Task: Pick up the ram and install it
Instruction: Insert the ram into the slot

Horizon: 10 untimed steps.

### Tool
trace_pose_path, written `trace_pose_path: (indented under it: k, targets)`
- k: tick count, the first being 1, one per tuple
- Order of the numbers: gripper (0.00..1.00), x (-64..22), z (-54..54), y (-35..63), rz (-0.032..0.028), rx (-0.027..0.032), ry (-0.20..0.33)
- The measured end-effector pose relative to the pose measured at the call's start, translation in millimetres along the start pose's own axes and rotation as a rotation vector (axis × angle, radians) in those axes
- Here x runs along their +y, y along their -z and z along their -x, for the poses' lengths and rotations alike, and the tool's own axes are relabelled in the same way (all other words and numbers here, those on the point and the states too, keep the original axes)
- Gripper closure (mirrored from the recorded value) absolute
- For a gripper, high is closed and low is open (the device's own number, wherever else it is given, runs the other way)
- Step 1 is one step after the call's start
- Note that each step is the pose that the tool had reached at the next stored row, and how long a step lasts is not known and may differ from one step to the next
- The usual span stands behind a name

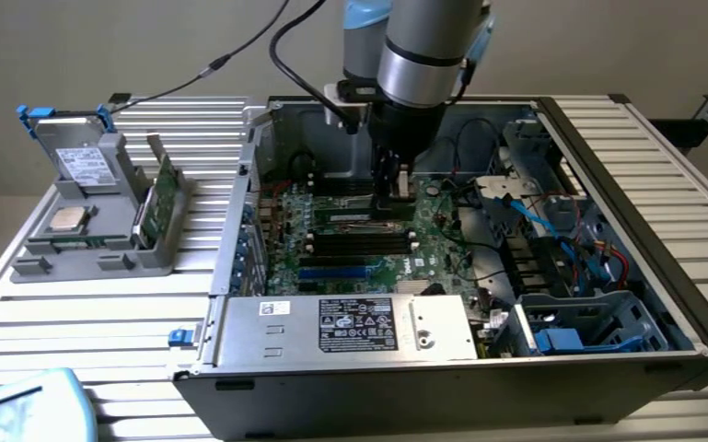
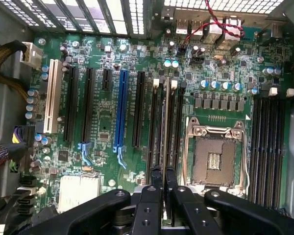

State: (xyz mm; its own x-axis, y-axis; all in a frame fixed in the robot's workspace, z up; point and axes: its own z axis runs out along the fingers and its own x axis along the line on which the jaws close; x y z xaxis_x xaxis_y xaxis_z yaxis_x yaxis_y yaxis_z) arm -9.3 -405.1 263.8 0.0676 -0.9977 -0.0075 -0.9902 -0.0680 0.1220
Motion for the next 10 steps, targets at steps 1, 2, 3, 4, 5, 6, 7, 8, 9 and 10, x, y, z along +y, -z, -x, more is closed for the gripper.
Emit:
trace_pose_path:
  k: [1, 2, 3, 4, 5, 6, 7, 8, 9, 10]
  targets:
    - [0.86, -0.1, 0.0, -0.4, 0.0078, 0.0009, 0.0]
    - [0.86, -0.2, 0.0, -1.2, 0.0131, 0.0014, 0.001]
    - [0.86, -0.3, 0.0, -2.6, 0.0153, 0.0015, 0.001]
    - [0.86, -0.6, 0.0, -4.4, 0.0157, 0.0014, 0.001]
    - [0.86, -1.0, 0.0, -6.2, 0.0159, 0.0016, 0.001]
    - [0.86, -1.3, 0.0, -8.0, 0.016, 0.0016, 0.001]
    - [0.86, -1.6, -0.1, -9.9, 0.016, 0.0017, 0.002]
    - [0.86, -1.9, -0.1, -11.6, 0.016, 0.0016, 0.002]
    - [0.86, -2.1, -0.1, -13.5, 0.0159, 0.0015, 0.001]
    - [0.86, -2.3, 0.0, -15.3, 0.016, 0.0014, 0.0]
